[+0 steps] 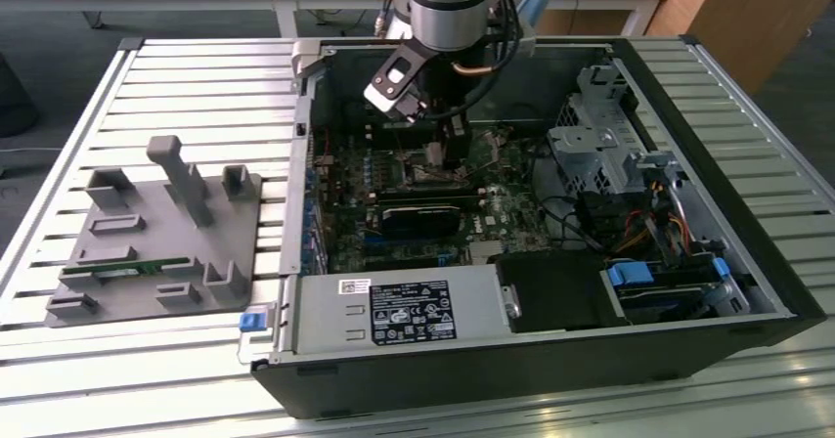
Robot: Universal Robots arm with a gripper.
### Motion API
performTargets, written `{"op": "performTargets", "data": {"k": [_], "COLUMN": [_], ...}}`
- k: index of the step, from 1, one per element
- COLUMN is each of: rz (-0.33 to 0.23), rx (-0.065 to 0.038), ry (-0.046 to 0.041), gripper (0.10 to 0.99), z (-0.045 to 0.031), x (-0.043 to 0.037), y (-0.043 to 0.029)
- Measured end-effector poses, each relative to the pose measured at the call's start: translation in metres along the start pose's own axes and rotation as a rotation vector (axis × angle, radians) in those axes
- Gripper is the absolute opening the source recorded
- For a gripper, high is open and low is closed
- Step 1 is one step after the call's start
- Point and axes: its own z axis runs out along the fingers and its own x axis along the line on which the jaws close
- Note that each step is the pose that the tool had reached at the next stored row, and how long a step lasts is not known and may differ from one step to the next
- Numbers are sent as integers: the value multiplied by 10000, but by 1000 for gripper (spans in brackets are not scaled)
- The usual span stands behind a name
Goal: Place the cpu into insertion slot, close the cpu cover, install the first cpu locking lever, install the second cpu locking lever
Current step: 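Place the cpu into insertion slot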
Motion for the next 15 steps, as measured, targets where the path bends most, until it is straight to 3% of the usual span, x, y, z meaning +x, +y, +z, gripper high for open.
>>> {"op": "performTargets", "data": {"k": [6,15], "rz": [409,507], "rx": [-4,-7], "ry": [-40,-44], "gripper": [533,533], "z": [22,49], "x": [18,19], "y": [-1,-7]}}
